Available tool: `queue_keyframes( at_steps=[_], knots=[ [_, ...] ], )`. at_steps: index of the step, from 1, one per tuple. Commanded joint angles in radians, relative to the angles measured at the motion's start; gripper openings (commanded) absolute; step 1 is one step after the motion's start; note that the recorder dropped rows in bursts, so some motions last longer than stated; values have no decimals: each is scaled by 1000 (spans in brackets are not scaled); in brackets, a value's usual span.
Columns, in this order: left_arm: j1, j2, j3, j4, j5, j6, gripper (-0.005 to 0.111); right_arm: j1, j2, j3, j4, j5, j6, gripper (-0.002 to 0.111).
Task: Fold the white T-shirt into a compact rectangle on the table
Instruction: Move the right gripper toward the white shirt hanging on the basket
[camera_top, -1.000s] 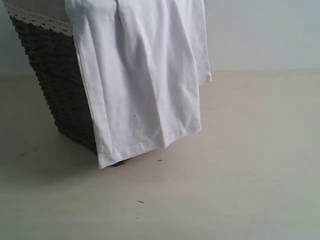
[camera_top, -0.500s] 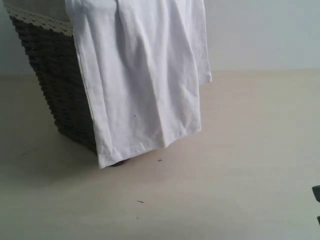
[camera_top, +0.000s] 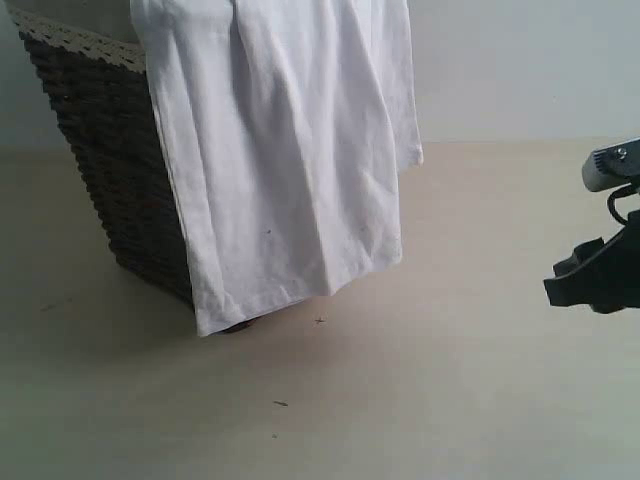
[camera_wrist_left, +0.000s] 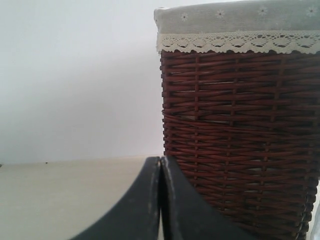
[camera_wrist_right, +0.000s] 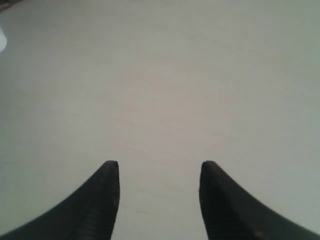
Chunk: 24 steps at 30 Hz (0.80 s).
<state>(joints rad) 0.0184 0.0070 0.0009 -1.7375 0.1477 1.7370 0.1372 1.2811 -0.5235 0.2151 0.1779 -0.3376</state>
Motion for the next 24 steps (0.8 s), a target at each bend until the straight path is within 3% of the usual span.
queue_keyframes(
  at_steps=[1,3,5,9,11,24],
  knots=[
    [2,-7,-1,-7,4,-2,0,-4,0,-8,-11,-39,-10,49],
    [2,-7,-1,-7,4,-2,0,-4,0,-8,-11,-36,-10,49],
    [2,-7,-1,-7,4,-2,0,-4,0,-21,-13,78,-88,49],
    [2,-7,-1,-7,4,-2,0,-4,7,-54,46,408,-456,49],
    [2,-7,-1,-7,4,-2,0,-4,14,-54,79,480,-609,49],
    [2,-7,-1,-7,4,-2,0,-4,100,-54,151,551,-521,49]
  ],
)
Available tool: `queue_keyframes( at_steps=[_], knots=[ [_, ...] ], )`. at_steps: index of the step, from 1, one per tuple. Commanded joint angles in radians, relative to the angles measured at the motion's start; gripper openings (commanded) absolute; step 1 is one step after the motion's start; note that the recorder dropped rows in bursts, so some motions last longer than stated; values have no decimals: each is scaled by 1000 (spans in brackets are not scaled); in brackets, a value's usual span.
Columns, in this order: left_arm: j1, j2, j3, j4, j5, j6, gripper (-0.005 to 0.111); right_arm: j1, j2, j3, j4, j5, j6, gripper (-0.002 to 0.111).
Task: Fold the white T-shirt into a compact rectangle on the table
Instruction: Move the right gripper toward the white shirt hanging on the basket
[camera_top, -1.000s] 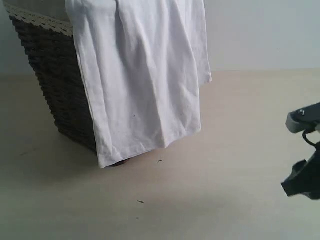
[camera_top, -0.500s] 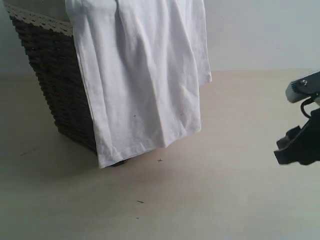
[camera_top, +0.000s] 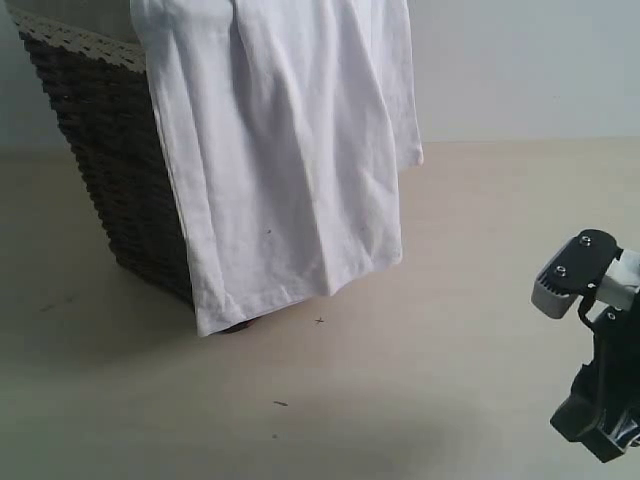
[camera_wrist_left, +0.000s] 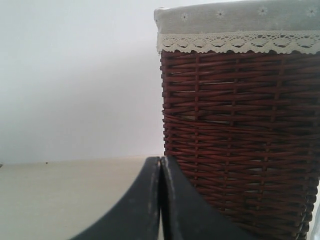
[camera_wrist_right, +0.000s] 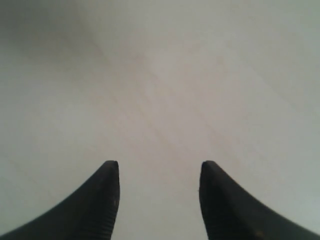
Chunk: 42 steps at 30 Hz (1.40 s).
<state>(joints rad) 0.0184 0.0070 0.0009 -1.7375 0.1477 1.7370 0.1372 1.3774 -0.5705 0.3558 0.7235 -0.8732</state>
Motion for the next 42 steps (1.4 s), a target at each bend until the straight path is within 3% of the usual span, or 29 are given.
queue_keyframes(
  at_steps=[1,42],
  knots=[
    [2,-7,-1,-7,4,-2,0,-4,4,-7,10,5,15,49],
    [2,-7,-1,-7,4,-2,0,-4,4,-7,1,-154,31,45]
  ],
)
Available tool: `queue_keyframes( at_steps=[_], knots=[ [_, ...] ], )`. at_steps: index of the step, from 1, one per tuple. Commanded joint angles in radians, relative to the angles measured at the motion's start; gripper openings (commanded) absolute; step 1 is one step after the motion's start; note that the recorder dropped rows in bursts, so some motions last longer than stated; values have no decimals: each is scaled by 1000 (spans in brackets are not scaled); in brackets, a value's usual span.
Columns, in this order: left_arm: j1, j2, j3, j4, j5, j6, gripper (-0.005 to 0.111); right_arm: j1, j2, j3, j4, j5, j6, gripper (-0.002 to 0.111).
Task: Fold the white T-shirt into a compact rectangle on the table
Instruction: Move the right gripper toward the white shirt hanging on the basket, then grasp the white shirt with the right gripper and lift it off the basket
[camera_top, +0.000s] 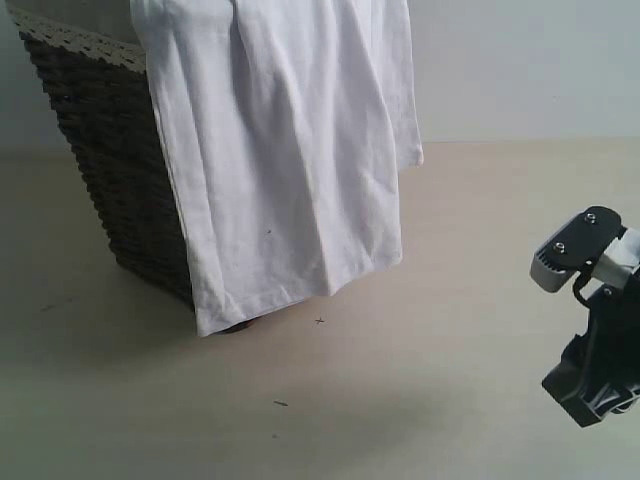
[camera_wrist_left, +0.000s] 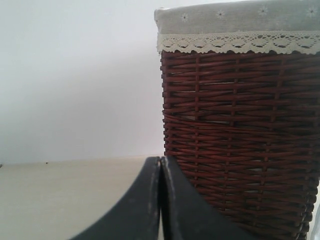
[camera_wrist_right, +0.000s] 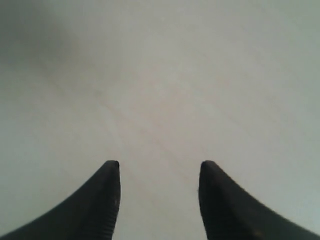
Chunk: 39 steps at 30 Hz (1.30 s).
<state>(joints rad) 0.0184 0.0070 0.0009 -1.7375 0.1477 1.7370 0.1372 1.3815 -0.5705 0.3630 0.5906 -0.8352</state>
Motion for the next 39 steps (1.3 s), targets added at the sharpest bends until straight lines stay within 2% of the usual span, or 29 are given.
queue_keyframes(
  at_steps=[1,3,10,15,21,24,26,29,35,37,39],
  knots=[
    [2,-7,-1,-7,4,-2,0,-4,0,-7,-4,-22,-7,44],
    [2,-7,-1,-7,4,-2,0,-4,0,-7,-4,-20,-5,39],
    [2,-7,-1,-7,4,-2,0,-4,0,-7,-4,-22,-7,1],
    [2,-7,-1,-7,4,-2,0,-4,0,-7,3,-63,-7,0],
    [2,-7,-1,-7,4,-2,0,-4,11,-7,74,-291,-7,0],
    [2,-7,-1,-7,4,-2,0,-4,47,-33,148,-267,-66,0],
    [2,-7,-1,-7,4,-2,0,-4,89,-75,205,-195,-167,3],
    [2,-7,-1,-7,4,-2,0,-4,145,-142,363,-81,-353,14],
    [2,-7,-1,-7,4,-2,0,-4,152,-217,724,16,-739,62],
    [2,-7,-1,-7,4,-2,0,-4,132,-217,860,10,-848,69],
    [2,-7,-1,-7,4,-2,0,-4,127,-217,1046,6,-1026,70]
  ],
)
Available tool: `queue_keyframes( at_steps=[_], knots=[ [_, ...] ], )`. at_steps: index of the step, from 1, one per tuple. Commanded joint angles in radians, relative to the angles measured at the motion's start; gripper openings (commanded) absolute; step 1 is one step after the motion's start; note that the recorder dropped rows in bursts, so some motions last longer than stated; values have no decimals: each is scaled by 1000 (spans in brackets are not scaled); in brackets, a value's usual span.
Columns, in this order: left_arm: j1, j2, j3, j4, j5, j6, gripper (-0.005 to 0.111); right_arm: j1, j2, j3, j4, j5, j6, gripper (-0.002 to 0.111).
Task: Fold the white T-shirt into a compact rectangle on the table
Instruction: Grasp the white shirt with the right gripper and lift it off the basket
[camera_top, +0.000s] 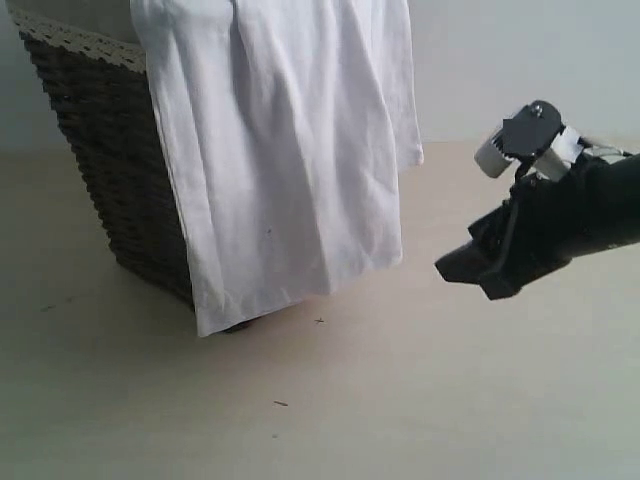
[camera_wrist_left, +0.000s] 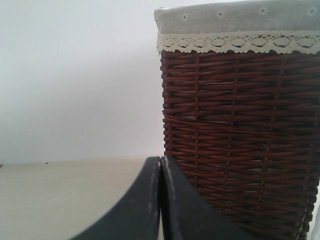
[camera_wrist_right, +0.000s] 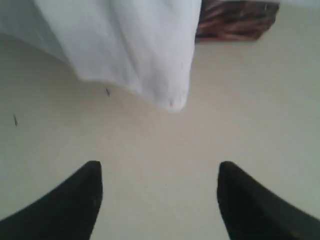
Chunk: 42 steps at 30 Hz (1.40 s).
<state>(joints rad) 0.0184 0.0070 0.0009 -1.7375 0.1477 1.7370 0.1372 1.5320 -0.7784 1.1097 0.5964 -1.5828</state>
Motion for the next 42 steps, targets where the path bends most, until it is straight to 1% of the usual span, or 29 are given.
queue_keyframes(
  at_steps=[1,2,3,4,9,18,20,22,24,26,27,33,39,42],
  knots=[
    [2,-7,-1,-7,4,-2,0,-4,-24,-9,402,6,-381,70],
    [2,-7,-1,-7,4,-2,0,-4,-24,-9,504,20,-480,70],
    [2,-7,-1,-7,4,-2,0,-4,-20,-9,576,38,-534,70],
    [2,-7,-1,-7,4,-2,0,-4,-13,-18,635,63,-534,70],
    [2,-7,-1,-7,4,-2,0,2,52,-80,635,234,-534,70],
    [2,-7,-1,-7,4,-2,0,64,182,-220,635,250,-534,69],
    [2,-7,-1,-7,4,-2,0,84,199,-229,635,240,-534,63],
    [2,-7,-1,-7,4,-2,0,98,206,-233,635,222,-534,51],
    [2,-7,-1,-7,4,-2,0,108,206,-233,631,205,-534,31],
    [2,-7,-1,-7,4,-2,0,108,202,-233,622,207,-534,9],
    [2,-7,-1,-7,4,-2,0,108,196,-236,620,203,-534,0],
    [2,-7,-1,-7,4,-2,0,108,101,-312,626,159,-531,0],
    [2,-7,-1,-7,4,-2,0,108,-17,-477,635,142,-531,0],
    [2,-7,-1,-7,4,-2,0,108,-54,-561,635,75,-531,0]
  ],
)
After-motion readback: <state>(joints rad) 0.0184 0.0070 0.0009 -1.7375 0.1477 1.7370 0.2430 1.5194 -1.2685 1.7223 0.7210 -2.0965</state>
